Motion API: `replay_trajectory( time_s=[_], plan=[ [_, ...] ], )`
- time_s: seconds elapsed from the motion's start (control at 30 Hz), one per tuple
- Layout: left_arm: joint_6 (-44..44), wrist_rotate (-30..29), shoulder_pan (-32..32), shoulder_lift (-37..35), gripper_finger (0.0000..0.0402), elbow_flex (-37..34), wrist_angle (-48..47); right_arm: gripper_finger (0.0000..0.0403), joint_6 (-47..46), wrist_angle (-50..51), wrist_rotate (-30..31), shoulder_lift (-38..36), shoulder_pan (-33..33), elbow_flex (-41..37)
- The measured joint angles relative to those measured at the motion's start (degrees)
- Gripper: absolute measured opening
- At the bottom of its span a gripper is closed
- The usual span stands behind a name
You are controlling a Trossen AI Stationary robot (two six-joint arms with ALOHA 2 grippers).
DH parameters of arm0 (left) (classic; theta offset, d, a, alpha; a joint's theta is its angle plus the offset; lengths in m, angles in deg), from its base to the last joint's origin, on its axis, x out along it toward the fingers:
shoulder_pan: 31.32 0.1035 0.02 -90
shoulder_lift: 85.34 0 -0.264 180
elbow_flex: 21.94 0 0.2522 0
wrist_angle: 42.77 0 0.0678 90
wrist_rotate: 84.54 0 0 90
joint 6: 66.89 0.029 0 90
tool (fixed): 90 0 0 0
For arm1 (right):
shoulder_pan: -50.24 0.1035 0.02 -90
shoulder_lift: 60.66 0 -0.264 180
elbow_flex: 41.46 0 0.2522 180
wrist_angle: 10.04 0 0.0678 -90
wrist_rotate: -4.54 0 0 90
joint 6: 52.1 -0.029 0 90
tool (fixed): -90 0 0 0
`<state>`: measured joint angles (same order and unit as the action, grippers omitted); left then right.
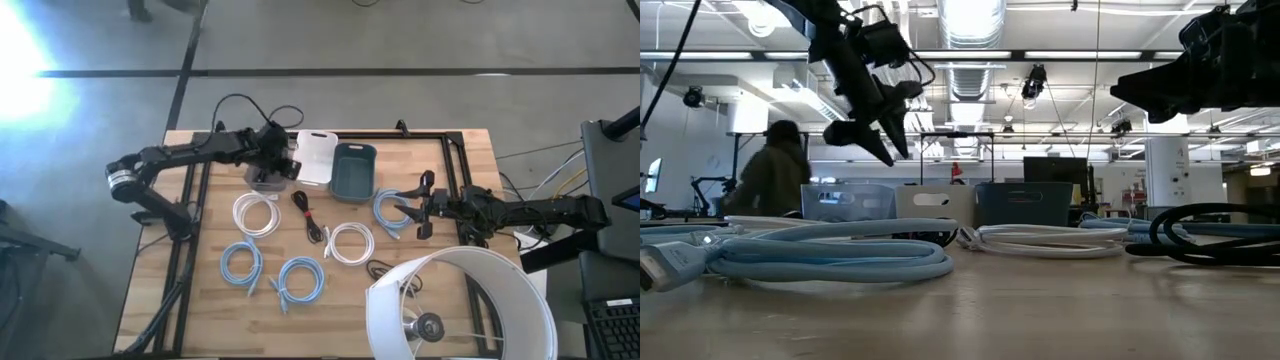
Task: Pick & Place USB Port
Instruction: Put the top black USB cable into the black bin
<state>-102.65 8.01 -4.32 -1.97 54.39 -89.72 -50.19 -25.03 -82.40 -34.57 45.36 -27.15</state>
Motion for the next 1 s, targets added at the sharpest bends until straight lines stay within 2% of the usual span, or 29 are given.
replay_trajectory(
  time_s=[0.23, 0.5, 0.6, 0.7, 0.8, 1.0],
  plan=[
    [-7.5, -3.5, -10.1, 0.1, 0.0167, 0.0, 0.0, 0.015, 0.0, 0.3, 0.0, 0.0, 0.0, 0.0],
    [-16.7, -14.5, -21.1, 0.1, 0.0167, -0.4, 0.2, 0.015, 0.0, 0.5, 0.0, 0.0, 0.0, 0.0],
    [-21.2, -21.3, -24.2, 0.1, 0.0167, -1.3, 0.2, 0.015, 0.1, 0.7, 0.0, 0.0, 0.0, 0.0],
    [-26.4, -24.7, -26.4, 0.1, 0.0167, -3.2, 1.2, 0.015, 0.2, 0.8, 0.1, 0.0, 0.0, 0.0],
    [-30.1, -25.0, -27.9, 0.2, 0.0167, -6.2, 5.2, 0.015, 0.2, 0.8, 0.1, 0.0, 0.0, 0.0],
    [-33.2, -24.2, -29.4, 0.2, 0.0167, -14.0, 20.5, 0.015, 0.2, 0.8, 0.1, 0.0, 0.0, 0.0]
  ],
)
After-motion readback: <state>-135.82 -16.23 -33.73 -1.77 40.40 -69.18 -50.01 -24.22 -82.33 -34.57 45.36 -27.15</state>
